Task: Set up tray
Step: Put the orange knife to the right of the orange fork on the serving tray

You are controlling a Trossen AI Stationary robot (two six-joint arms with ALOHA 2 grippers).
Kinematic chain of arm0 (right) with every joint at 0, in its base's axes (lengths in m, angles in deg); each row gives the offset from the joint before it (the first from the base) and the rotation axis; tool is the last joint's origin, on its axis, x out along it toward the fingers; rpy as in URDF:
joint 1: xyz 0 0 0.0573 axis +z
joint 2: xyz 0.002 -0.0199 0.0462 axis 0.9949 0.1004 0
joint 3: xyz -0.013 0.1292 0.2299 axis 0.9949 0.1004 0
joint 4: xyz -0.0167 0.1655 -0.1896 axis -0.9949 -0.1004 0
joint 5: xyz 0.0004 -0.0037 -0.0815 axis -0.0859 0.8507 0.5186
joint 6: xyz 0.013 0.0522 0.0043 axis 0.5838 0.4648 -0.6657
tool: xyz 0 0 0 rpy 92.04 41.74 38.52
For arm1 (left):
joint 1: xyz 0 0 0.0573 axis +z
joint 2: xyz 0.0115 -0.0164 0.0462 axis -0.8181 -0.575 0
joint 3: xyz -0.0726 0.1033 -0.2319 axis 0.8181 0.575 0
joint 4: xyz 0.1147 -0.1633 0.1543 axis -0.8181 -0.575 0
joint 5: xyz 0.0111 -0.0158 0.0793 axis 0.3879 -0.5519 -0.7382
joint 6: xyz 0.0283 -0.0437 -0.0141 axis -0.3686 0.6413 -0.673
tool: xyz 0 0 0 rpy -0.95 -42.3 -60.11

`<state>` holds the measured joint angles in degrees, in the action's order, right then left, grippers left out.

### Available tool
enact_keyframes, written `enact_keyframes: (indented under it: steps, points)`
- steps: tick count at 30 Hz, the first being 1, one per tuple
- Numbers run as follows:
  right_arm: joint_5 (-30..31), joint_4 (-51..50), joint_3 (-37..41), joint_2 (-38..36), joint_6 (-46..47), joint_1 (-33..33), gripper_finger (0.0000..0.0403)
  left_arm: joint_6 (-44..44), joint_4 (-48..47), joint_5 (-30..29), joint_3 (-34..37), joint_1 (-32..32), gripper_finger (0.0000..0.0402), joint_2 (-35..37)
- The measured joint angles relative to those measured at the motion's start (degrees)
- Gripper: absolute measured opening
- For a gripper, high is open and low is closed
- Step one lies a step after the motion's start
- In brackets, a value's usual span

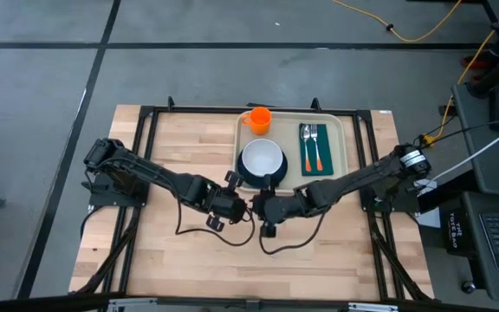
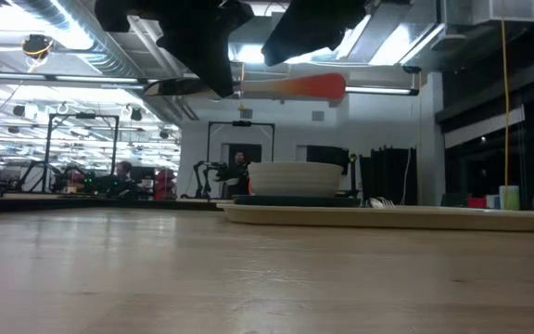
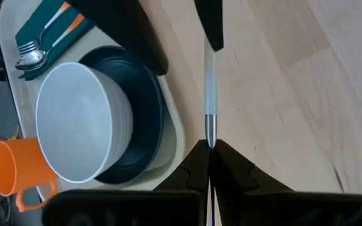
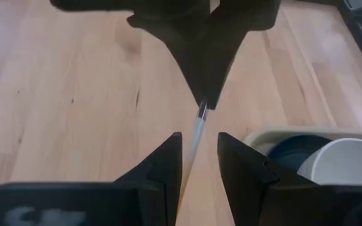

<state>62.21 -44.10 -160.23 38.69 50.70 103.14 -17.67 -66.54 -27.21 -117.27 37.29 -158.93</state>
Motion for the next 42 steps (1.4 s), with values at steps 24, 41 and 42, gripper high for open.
enact_keyframes:
  steps: [24,41,42]
  points:
    - [-2.04,5.99,0.04,3.87,-4.70,-1.08,0.0106,-0.46,0.07,-0.09,0.13,0.07,0.0002,-0.04]
    - [-2.00,5.09,0.04,3.87,-4.55,-1.31,0.0106,-1.48,0.24,-0.94,0.11,-0.02,0.0002,-0.04]
    - [-2.01,5.08,0.03,3.87,-4.57,-1.42,0.0106,-1.40,0.28,-0.98,0.11,-0.02,0.0002,-0.04]
